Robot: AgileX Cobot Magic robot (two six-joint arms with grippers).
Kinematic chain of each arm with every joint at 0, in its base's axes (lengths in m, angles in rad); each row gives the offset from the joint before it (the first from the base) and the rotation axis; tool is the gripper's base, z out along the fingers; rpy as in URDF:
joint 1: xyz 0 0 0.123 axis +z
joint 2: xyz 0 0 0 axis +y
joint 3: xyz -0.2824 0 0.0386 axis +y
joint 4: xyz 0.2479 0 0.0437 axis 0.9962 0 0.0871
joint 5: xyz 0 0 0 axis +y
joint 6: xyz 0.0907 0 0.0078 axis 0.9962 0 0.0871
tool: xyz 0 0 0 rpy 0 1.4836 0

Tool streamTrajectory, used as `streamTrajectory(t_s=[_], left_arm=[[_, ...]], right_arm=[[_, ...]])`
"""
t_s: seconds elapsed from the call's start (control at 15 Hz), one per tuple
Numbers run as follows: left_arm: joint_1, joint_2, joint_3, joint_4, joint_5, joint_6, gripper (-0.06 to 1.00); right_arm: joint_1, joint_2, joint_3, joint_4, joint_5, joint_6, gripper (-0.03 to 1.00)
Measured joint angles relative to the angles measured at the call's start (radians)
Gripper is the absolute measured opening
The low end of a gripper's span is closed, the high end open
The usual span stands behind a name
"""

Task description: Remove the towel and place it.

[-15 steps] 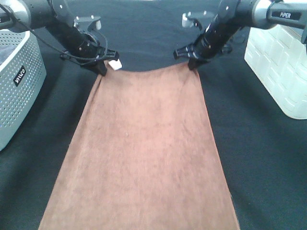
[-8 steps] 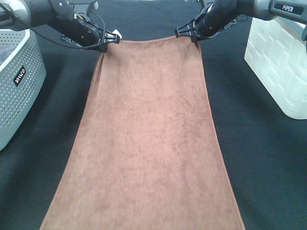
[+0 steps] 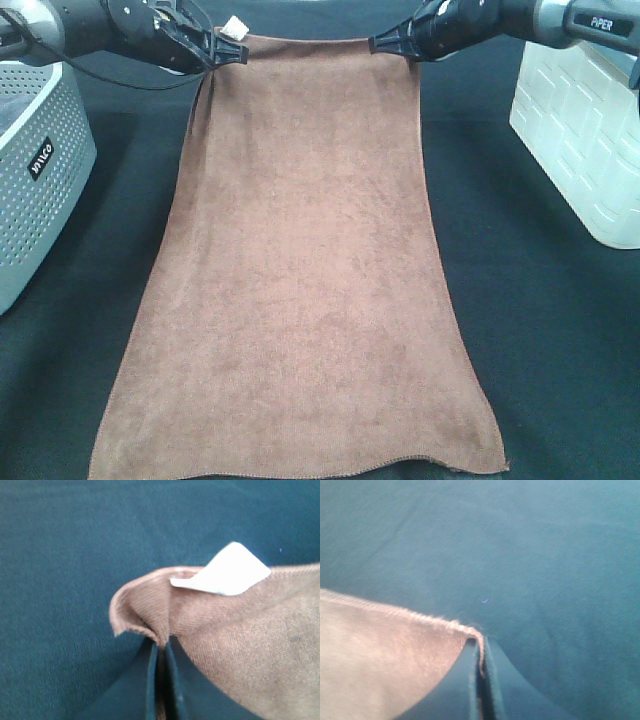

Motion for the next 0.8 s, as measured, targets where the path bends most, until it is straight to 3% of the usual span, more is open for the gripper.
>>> streamTrajectory(t_s=[0.27,0.53,0.8], left_arm=[[0.0,0.032,-0.001,-0.001,-0.036,0.009,0.0],[0.0,0.107,-0.001,-0.005,-0.128,0.012,0.0],[-0.003,0.148,-0.003,-0.007,-0.174,0.012,0.0]], right_arm=[[-0.002,0.035,0.0,0.0,-0.02,0.001,0.01],[-0.015,0.085,-0.003,0.001,-0.107,0.003,0.01],[-0.023,0.148,-0.051,0.031,-0.109,0.003,0.01]])
